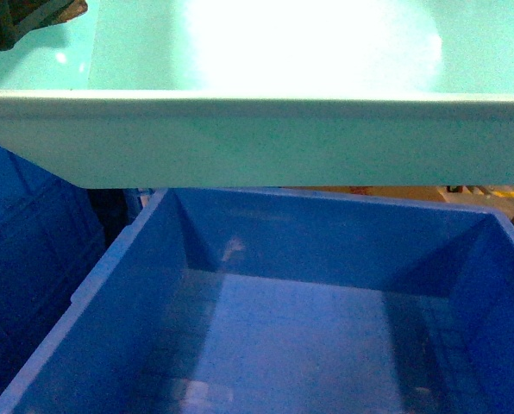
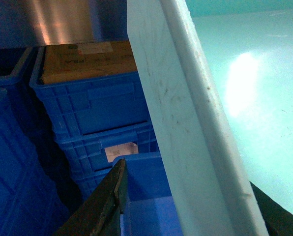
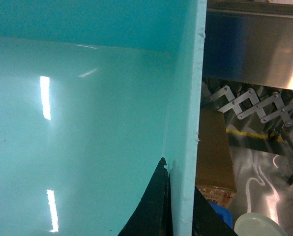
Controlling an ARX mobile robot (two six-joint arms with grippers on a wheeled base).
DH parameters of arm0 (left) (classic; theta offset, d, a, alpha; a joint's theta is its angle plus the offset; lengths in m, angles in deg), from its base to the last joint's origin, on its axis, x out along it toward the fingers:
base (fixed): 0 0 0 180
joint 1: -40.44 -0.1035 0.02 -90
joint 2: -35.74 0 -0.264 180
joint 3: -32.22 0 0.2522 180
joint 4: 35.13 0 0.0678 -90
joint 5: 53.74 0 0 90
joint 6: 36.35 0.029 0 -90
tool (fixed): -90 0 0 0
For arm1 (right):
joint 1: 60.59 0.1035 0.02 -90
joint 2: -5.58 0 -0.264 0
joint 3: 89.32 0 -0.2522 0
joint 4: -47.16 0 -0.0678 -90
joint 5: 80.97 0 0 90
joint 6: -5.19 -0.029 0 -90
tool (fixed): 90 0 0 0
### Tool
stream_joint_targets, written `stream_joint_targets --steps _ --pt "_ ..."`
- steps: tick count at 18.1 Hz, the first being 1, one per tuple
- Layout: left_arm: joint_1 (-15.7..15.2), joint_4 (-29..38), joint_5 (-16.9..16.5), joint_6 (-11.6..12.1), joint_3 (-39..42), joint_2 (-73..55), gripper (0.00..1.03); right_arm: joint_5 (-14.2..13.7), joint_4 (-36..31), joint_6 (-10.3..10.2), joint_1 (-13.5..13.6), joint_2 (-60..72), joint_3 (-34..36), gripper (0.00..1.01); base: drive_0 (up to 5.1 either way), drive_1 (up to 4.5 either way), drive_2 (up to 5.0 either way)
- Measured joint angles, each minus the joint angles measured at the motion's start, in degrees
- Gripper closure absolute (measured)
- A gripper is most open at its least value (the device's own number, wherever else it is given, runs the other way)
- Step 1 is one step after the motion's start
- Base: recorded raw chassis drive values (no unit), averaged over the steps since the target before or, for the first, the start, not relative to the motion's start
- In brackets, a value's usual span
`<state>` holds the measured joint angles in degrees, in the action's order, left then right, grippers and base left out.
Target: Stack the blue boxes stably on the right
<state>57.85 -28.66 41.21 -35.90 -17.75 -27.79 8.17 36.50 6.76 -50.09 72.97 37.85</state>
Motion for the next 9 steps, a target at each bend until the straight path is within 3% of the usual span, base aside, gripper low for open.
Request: stream_joint_targets --steps 3,5,9 --pt "0.0 -1.3 -0.6 0.0 -0.7 -1.1 0.53 0.1 -0.1 0.3 0.0 0.1 0.0 0.99 0.0 0.0 0.0" --pt "-0.4 -3.0 -2.8 -0.5 -3.4 -6.0 0.53 1.7 1.1 1.3 -2.1 1.6 0.6 0.99 0.0 0.0 0.0" --pt "2.5 -10.4 -1.9 -3.8 -4.2 -10.8 0.54 5.0 6.8 1.7 -5.3 2.9 4.0 0.99 0.0 0.0 0.0"
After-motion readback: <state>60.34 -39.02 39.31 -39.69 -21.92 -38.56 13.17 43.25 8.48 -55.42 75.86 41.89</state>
